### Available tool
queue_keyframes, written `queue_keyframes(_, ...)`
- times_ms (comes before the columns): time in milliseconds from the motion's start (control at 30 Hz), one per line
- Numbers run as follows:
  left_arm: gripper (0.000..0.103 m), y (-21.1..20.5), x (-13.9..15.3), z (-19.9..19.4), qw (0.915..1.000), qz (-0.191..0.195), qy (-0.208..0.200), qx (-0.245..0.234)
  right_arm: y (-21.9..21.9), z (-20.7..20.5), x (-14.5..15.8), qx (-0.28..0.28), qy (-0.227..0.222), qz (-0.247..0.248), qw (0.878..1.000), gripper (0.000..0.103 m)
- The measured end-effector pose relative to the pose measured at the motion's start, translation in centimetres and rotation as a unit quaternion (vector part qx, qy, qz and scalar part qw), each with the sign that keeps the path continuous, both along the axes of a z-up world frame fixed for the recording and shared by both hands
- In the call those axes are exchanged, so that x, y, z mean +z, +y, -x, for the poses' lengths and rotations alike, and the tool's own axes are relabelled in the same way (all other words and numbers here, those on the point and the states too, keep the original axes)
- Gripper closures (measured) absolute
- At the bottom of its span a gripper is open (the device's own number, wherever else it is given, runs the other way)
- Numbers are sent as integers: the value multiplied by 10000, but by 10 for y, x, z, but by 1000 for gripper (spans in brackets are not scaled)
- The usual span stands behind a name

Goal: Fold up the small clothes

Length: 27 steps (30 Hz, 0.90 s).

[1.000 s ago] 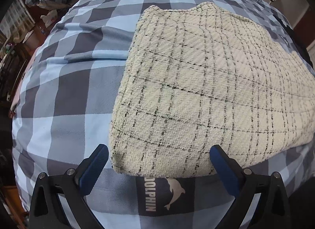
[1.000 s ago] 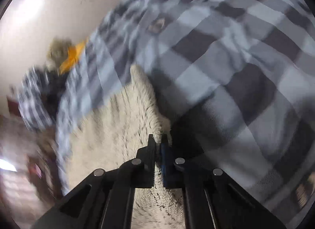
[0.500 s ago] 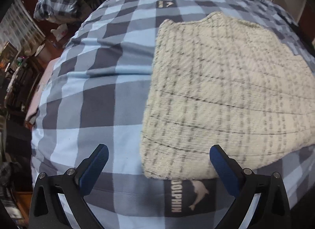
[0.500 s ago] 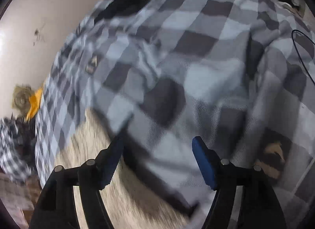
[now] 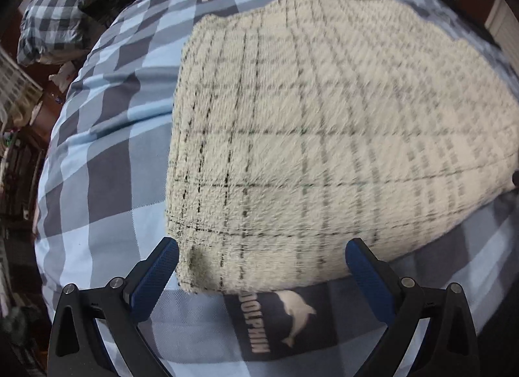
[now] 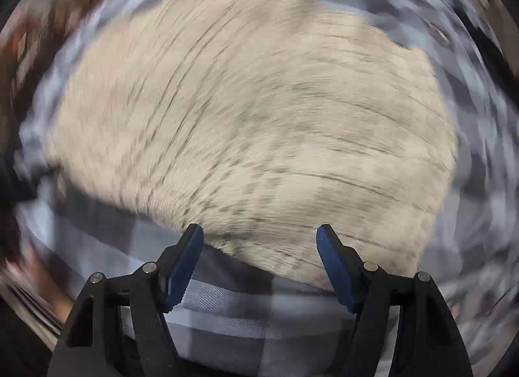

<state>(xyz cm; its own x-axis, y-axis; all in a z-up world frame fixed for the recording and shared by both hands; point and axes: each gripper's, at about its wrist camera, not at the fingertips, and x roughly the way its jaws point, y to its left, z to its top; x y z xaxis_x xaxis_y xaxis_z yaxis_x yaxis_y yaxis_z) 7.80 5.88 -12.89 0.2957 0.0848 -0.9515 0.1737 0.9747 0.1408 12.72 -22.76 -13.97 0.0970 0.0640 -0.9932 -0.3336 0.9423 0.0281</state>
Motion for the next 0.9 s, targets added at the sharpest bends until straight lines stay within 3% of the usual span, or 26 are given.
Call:
queue_keyframes(100,0,4,-8,-3,9999,22,-26,-159,-40,-13,-34,-928,583,340,9934,34)
queue_keyframes(167,0,9,-9,-5,9999,121,-2,-122,-92,-16,-36,-2025,818,-354,9752,35)
queue_keyframes(200,0,10,-8,-5,9999,144,2,-75,-121,-14,-33,-2648,770,-613,9593,36)
queue_keyframes(233,0,13,-6,-5,10000,84,-26,-2,-139,-11,-30,-3004,662,-536,9500,36)
queue_keyframes(333,0,24,1,-6,9983,-437,-226,304,-187,0,-16,-3874,78,907,9174,31)
queue_keyframes(367,0,29,5,-6,9966,-624,-320,426,-196,2,-14,-4003,42,846,9125,30)
queue_keyframes(433,0,36,17,-2,9938,-792,-575,534,-212,11,-9,-4324,52,119,9016,30)
queue_keyframes(500,0,39,28,4,9929,-744,-721,581,-219,22,-4,-4476,10,-793,8907,30)
queue_keyframes(600,0,40,39,15,9940,-408,-714,723,-217,34,-1,-4379,70,-1595,8847,30)
queue_keyframes(800,0,25,38,23,9966,28,-359,737,-198,38,-1,-4210,536,-2167,8792,30)
queue_keyframes(900,0,22,33,18,9966,-11,-248,788,-186,31,2,-4246,722,-1898,8823,29)
